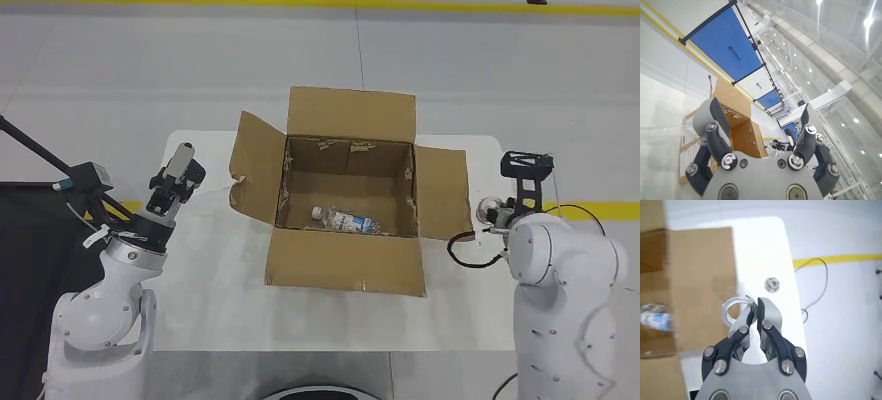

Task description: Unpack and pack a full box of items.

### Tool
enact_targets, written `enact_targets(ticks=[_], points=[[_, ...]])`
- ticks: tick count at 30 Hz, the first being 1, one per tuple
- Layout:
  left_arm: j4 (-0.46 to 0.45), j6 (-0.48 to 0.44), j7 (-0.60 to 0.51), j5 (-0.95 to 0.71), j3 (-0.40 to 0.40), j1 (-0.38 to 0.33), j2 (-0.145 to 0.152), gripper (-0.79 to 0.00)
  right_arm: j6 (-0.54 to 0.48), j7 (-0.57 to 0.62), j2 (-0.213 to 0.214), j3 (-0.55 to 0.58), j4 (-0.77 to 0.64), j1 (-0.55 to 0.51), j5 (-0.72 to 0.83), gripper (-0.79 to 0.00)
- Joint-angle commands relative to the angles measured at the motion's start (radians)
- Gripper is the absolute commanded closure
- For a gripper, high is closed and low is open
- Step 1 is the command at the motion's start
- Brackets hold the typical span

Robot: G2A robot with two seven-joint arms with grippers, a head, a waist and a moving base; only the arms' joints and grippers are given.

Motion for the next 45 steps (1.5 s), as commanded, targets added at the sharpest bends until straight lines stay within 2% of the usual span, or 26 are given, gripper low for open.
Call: enact_targets(ticks=[1,4,8,16,21,25,27,28,29,30,32,35,37,39,42,45], points=[[0.0,0.0,0.0,0.0,0.0,0.0,0.0,-0.785,-0.008,0.003,0.002,0.036,0.069,-0.007,-0.002,0.0],[0.0,0.0,0.0,0.0,0.0,0.0,0.0,-0.785,-0.014,0.002,0.004,0.067,0.168,-0.006,0.011,0.0],[0.0,0.0,0.0,0.0,0.0,0.0,0.0,-0.785,-0.003,-0.063,0.003,0.089,0.295,0.007,0.083,0.0],[0.0,0.0,0.0,0.0,0.0,0.0,0.0,-0.785,0.0,-0.139,0.006,0.106,0.516,0.079,0.132,0.0],[0.0,0.0,0.0,0.0,0.0,0.0,0.0,-0.785,-0.006,-0.166,0.007,0.104,0.585,0.11,0.15,-0.142],[0.0,0.0,0.0,0.0,0.0,0.0,0.0,-0.785,-0.01,-0.178,0.01,0.101,0.614,0.127,0.159,-0.32],[0.0,0.0,0.0,0.0,0.0,0.0,0.0,-0.785,-0.008,-0.18,0.01,0.099,0.61,0.13,0.16,-0.456],[0.0,0.0,0.0,0.0,0.0,0.0,0.0,-0.785,-0.004,-0.18,0.011,0.099,0.601,0.129,0.16,-0.622],[0.0,0.0,0.0,0.0,0.0,0.0,0.0,-0.785,-0.002,-0.181,0.011,0.1,0.589,0.127,0.16,-0.742],[0.0,0.0,0.0,0.0,0.0,0.0,0.0,-0.785,0.005,-0.185,0.011,0.102,0.548,0.121,0.165,-0.785],[0.0,0.0,0.0,0.0,0.0,0.0,0.0,-0.785,0.012,-0.195,0.011,0.108,0.458,0.107,0.183,-0.785],[0.0,0.0,0.0,0.0,0.0,0.0,0.0,-0.785,0.007,-0.186,0.013,0.107,0.247,0.076,0.179,-0.785],[0.0,0.0,0.0,0.0,0.0,0.0,0.0,-0.785,-0.021,-0.169,0.012,0.077,0.096,0.076,0.201,-0.785],[0.0,0.0,0.0,0.0,0.0,0.0,0.0,-0.785,-0.055,-0.162,0.01,0.041,0.03,0.096,0.244,-0.785],[0.0,0.0,0.0,0.0,0.0,0.0,0.0,-0.785,-0.133,-0.158,0.005,-0.052,0.017,0.17,0.338,-0.785],[0.0,0.0,0.0,0.0,0.0,0.0,0.0,-0.785,-0.232,-0.141,-0.005,-0.161,0.137,0.284,0.486,-0.785]])
